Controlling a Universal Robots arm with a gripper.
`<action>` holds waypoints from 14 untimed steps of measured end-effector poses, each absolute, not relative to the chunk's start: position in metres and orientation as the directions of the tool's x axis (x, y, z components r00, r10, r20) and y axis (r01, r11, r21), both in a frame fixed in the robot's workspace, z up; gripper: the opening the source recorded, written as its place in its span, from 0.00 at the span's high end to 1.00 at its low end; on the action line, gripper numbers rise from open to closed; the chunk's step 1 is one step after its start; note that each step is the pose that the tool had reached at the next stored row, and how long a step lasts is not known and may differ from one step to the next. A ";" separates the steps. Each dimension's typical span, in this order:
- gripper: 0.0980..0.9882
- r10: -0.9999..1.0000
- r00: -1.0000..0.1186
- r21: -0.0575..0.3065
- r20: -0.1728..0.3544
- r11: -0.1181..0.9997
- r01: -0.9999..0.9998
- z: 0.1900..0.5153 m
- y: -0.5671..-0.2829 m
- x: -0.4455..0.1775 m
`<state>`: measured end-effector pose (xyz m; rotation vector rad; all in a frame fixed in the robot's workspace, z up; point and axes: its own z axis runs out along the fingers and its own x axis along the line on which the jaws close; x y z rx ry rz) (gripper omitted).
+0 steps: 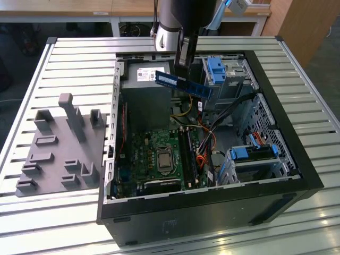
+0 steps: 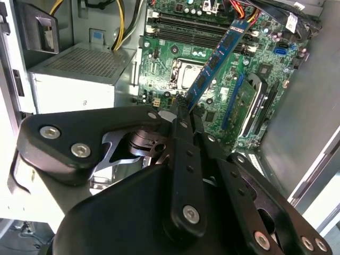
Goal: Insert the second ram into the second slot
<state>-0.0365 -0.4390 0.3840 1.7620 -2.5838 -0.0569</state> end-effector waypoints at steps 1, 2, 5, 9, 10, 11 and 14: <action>0.95 -0.929 -0.369 0.038 -0.009 0.369 -0.929 0.384 -0.439 -0.037; 0.95 -0.928 -0.373 0.038 -0.009 0.372 -0.927 0.384 -0.439 -0.037; 0.95 -0.923 -0.384 0.038 -0.009 0.383 -0.923 0.384 -0.439 -0.037; 0.95 -0.917 -0.398 0.038 -0.009 0.397 -0.917 0.384 -0.439 -0.037; 0.95 -0.916 -0.402 0.038 -0.009 0.401 -0.915 0.384 -0.439 -0.037; 0.95 -0.914 -0.405 0.038 -0.009 0.405 -0.914 0.384 -0.439 -0.037; 0.95 -0.910 -0.414 0.038 -0.009 0.414 -0.910 0.384 -0.439 -0.037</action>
